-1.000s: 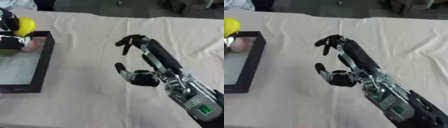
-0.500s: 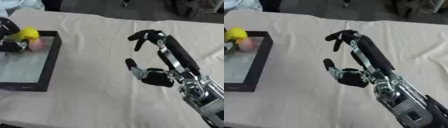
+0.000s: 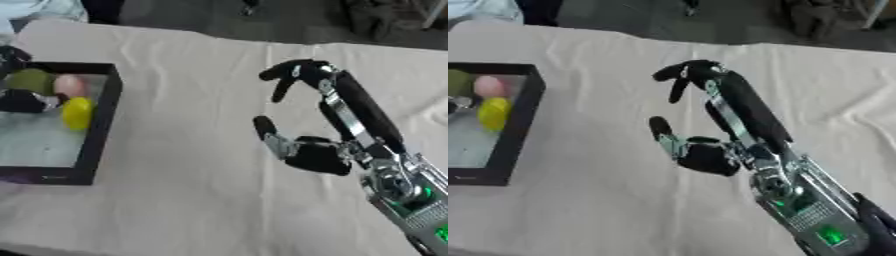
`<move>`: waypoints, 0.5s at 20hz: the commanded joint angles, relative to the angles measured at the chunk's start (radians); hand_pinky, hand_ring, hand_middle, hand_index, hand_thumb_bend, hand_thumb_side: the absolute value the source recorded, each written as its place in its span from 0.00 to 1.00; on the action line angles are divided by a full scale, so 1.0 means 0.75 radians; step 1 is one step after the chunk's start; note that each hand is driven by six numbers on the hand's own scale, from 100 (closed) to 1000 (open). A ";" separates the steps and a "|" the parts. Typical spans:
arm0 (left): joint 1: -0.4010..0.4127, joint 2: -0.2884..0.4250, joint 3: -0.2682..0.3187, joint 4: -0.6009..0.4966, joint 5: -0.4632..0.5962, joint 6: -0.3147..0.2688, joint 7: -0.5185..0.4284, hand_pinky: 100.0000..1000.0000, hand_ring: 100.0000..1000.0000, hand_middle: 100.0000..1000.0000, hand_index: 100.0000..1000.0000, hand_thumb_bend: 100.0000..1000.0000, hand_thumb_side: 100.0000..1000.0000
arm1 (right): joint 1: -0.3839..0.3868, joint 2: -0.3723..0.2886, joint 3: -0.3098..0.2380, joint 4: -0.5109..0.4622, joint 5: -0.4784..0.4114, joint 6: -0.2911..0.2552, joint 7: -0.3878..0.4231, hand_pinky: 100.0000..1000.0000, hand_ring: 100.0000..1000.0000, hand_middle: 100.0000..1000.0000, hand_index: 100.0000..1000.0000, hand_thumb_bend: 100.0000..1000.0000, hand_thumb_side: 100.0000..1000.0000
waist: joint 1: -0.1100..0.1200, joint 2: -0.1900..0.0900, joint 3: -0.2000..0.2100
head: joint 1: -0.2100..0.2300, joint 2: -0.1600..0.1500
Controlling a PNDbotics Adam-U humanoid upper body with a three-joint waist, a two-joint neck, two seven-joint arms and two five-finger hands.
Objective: Pick up the objects with one hand, pass them to the other hand, and then place them into the box on the other side of the table.
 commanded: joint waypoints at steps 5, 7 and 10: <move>-0.009 0.005 0.070 -0.123 0.146 -0.003 0.143 0.65 0.67 0.66 0.76 0.23 0.76 | 0.004 -0.039 -0.060 -0.044 -0.038 -0.006 -0.043 0.77 0.81 0.45 0.75 0.00 0.01 | 0.005 -0.027 0.000 | -0.040 0.003; -0.001 -0.007 0.085 -0.177 0.236 -0.040 0.209 0.64 0.66 0.66 0.77 0.24 0.79 | 0.018 -0.049 -0.089 -0.049 -0.082 -0.006 -0.056 0.77 0.81 0.45 0.76 0.00 0.07 | 0.004 -0.027 0.000 | -0.058 0.003; 0.017 -0.034 0.115 -0.256 0.413 -0.111 0.303 0.62 0.65 0.67 0.79 0.23 0.78 | 0.044 -0.072 -0.158 -0.059 -0.133 0.018 -0.091 0.77 0.81 0.46 0.76 0.05 0.00 | 0.003 -0.027 -0.002 | -0.079 0.003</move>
